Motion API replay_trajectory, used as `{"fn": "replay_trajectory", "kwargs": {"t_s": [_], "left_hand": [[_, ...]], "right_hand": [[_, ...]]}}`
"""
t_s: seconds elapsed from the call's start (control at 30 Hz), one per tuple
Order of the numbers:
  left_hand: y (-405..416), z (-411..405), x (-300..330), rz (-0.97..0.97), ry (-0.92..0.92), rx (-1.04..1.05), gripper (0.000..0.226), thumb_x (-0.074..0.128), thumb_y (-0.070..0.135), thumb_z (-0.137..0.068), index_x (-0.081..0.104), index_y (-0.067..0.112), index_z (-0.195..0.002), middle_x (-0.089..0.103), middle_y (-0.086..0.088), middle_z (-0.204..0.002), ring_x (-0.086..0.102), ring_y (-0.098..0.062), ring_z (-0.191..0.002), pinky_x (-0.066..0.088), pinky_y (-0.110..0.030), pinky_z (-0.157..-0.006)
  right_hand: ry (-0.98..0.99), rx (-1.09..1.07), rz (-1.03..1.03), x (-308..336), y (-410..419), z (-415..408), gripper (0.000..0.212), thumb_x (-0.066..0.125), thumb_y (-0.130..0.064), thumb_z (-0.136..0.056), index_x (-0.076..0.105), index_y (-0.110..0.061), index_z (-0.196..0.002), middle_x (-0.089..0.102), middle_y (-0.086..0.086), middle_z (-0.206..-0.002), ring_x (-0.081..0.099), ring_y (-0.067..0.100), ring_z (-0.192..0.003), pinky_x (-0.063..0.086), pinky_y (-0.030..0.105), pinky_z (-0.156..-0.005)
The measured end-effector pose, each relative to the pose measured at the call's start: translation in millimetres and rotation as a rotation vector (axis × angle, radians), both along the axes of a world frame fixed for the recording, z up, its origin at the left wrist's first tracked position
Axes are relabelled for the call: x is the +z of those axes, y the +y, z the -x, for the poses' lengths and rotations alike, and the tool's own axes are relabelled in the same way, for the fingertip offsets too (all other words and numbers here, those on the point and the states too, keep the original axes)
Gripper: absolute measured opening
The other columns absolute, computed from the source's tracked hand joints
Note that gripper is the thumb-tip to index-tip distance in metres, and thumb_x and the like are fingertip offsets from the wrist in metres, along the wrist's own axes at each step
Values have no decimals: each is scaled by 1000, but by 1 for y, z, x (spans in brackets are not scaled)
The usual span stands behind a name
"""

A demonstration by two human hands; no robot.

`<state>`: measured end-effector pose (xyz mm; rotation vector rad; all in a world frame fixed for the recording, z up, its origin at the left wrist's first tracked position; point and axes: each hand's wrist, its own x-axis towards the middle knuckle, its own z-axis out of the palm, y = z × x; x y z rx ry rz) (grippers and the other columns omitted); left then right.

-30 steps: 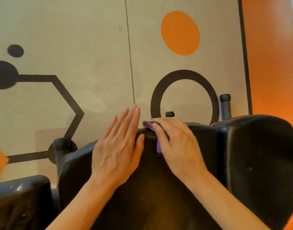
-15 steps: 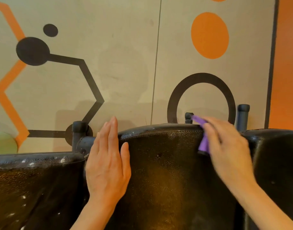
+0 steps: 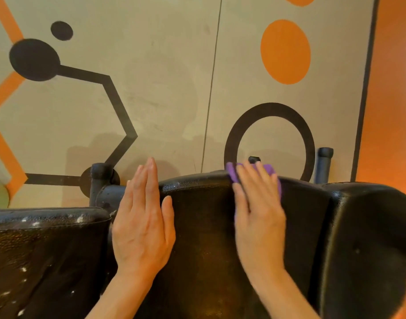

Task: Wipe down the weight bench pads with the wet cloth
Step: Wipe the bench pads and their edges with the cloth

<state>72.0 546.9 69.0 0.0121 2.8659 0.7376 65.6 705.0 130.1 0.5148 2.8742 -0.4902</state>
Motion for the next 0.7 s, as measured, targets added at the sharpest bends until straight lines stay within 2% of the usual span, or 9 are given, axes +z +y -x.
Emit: {"fn": "replay_trajectory", "kwargs": {"t_s": [0.07, 0.13, 0.17, 0.23, 0.33, 0.43, 0.5, 0.63, 0.7], "left_hand": [[-1, 0, 0, 5, 5, -7, 58, 30, 29, -100, 25, 3, -152, 40, -17, -150, 43, -27, -135, 48, -44, -101], [0, -1, -1, 2, 8, -7, 59, 31, 29, -100, 25, 3, -152, 40, -17, -150, 42, -27, -135, 48, -44, -100], [0, -1, 0, -6, 5, 0, 59, 31, 29, -100, 25, 4, -153, 39, -16, -150, 42, -27, -135, 48, -44, -100], [0, -1, 0, -17, 8, 8, 59, 30, 30, -100, 24, 4, -153, 40, -16, -150, 42, -27, -134, 49, -46, -100], [0, -1, 0, -19, 5, 14, 59, 31, 29, -100, 23, 4, -153, 39, -16, -150, 41, -26, -135, 50, -47, -100], [-1, 0, 0, -10, 1, -4, 59, 31, 29, -101, 24, 4, -153, 38, -16, -151, 41, -26, -137, 49, -46, -102], [-2, 0, 0, -9, -11, -23, 59, 30, 30, -101, 23, 4, -153, 37, -15, -153, 39, -26, -139, 46, -44, -106], [-3, -1, 0, -3, -45, -18, 60, 28, 33, -102, 21, 5, -154, 34, -13, -155, 33, -23, -142, 40, -41, -112], [-4, 1, 2, -13, -53, -30, 59, 27, 34, -103, 20, 5, -155, 31, -12, -157, 26, -20, -145, 34, -39, -116]], "right_hand": [[25, 273, -8, -13, -38, -2, 43, 38, -25, -95, 42, -18, -138, 44, 0, -144, 32, 12, -140, 24, 37, -118], [-9, 464, 2, -14, -17, -2, 44, 41, -19, -95, 41, -18, -139, 41, 1, -147, 31, 13, -141, 23, 38, -118], [-11, 463, 2, -10, 7, -5, 45, 46, -16, -96, 41, -18, -140, 40, 0, -148, 30, 12, -141, 21, 37, -119], [7, 221, 33, 3, 42, -13, 46, 50, -18, -94, 42, -19, -139, 40, -3, -148, 28, 6, -141, 18, 34, -119], [64, -1, 32, -5, 10, -5, 40, 46, -24, -96, 45, -21, -136, 43, -6, -144, 30, 4, -140, 22, 36, -118], [40, 372, 32, -15, -30, 3, 41, 44, -23, -95, 49, -17, -135, 48, 1, -142, 37, 11, -137, 27, 36, -117], [-34, 517, 42, -9, 2, 5, 42, 43, -27, -97, 45, -19, -138, 45, -1, -145, 34, 9, -139, 23, 35, -118], [-12, -45, 41, 15, 53, 2, 44, 39, -38, -96, 51, -22, -134, 53, -4, -138, 39, 4, -134, 22, 37, -119], [36, 13, 12, 8, 10, 12, 35, 42, -31, -98, 58, -18, -126, 59, -2, -130, 49, 10, -127, 27, 33, -116]]}}
